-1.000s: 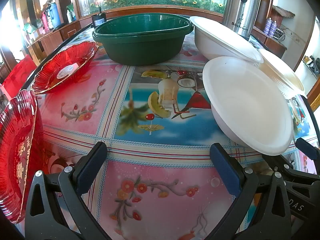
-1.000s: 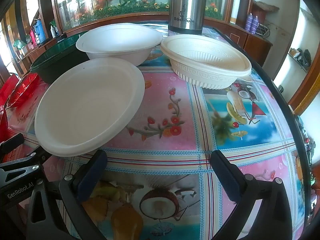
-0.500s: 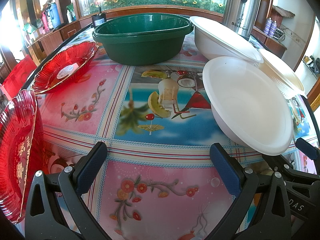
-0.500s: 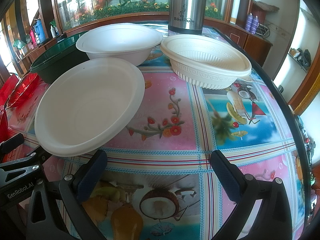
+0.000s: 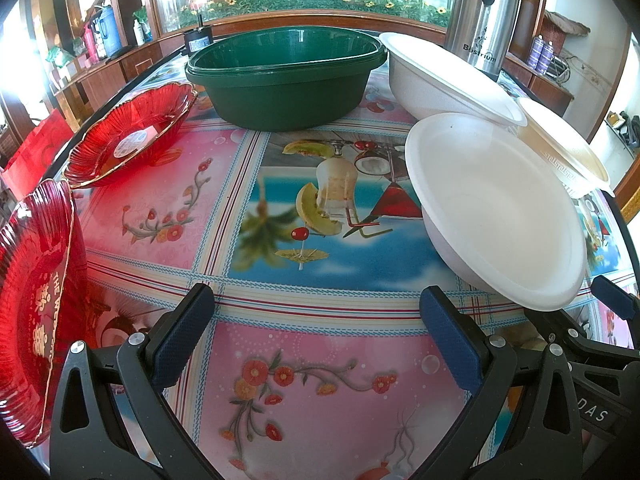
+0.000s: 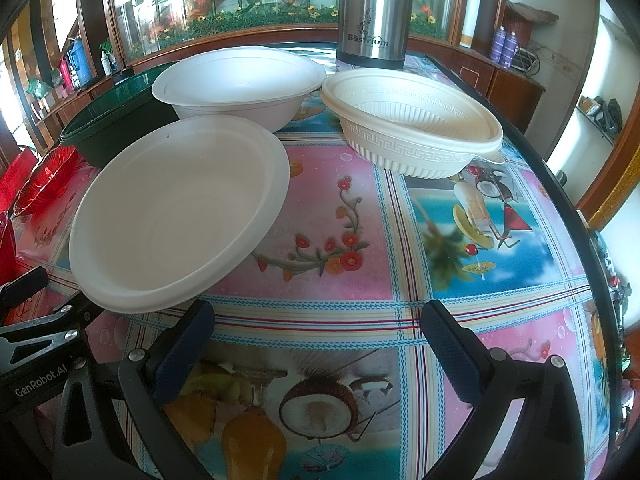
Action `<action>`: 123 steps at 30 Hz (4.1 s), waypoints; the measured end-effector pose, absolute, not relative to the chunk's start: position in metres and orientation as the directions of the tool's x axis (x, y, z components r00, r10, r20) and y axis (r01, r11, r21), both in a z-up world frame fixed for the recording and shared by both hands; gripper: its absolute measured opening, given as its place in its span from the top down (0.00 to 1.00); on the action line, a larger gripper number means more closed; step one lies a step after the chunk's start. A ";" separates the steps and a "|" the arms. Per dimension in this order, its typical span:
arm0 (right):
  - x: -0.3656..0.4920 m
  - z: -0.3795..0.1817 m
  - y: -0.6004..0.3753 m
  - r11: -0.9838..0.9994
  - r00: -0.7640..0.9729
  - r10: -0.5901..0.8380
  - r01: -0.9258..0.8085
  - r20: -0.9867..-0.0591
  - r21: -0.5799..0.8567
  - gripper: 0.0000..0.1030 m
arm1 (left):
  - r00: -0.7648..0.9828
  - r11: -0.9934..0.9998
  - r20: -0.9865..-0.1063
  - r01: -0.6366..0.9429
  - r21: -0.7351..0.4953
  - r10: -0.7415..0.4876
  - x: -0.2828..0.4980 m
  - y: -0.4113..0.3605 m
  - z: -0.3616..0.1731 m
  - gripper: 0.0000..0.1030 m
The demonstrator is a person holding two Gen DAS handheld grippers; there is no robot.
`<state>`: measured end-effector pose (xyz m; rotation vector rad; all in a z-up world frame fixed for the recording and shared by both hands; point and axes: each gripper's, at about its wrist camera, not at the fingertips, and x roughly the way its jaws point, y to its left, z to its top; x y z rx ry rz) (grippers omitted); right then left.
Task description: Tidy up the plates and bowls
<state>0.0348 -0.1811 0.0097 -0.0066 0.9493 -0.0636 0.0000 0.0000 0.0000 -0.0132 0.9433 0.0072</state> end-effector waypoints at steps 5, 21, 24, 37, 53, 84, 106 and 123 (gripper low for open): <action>0.035 0.010 -0.181 0.998 0.581 -0.057 0.052 -0.812 -0.033 0.00 | 0.587 1.000 -0.810 -0.013 -0.008 0.001 0.000 0.000 0.000 0.00; 0.019 0.019 -0.189 0.999 0.578 0.033 -0.019 -0.815 0.027 0.00 | 0.579 1.000 -0.815 0.020 0.001 -0.011 -0.022 -0.004 0.002 0.00; 0.008 0.032 -0.191 0.999 0.609 0.032 -0.024 -0.793 0.022 0.00 | 0.609 0.999 -0.793 0.046 0.019 -0.013 -0.042 -0.008 0.009 0.00; -0.002 0.081 -0.143 0.974 0.679 0.200 -0.219 -0.707 0.065 0.00 | 0.715 0.999 -0.699 0.017 0.048 0.022 -0.095 0.046 0.074 0.00; 0.037 0.081 0.005 0.854 0.578 0.371 -0.520 -0.727 0.023 0.06 | 0.656 0.953 -0.725 -0.303 0.004 0.212 -0.106 0.220 0.071 0.00; 0.082 0.032 0.078 0.771 0.406 0.366 -0.636 -0.838 0.029 0.82 | 0.497 0.941 -0.862 -0.329 -0.081 0.099 -0.062 0.272 0.011 0.42; 0.048 0.055 0.072 0.768 0.501 0.339 -0.636 -0.796 -0.072 0.85 | 0.554 0.940 -0.819 -0.335 -0.059 0.146 -0.075 0.277 0.042 0.69; 0.022 0.029 0.090 0.732 0.437 0.331 -0.678 -0.836 -0.065 0.79 | 0.530 0.940 -0.832 -0.341 -0.032 0.164 -0.090 0.293 0.028 0.69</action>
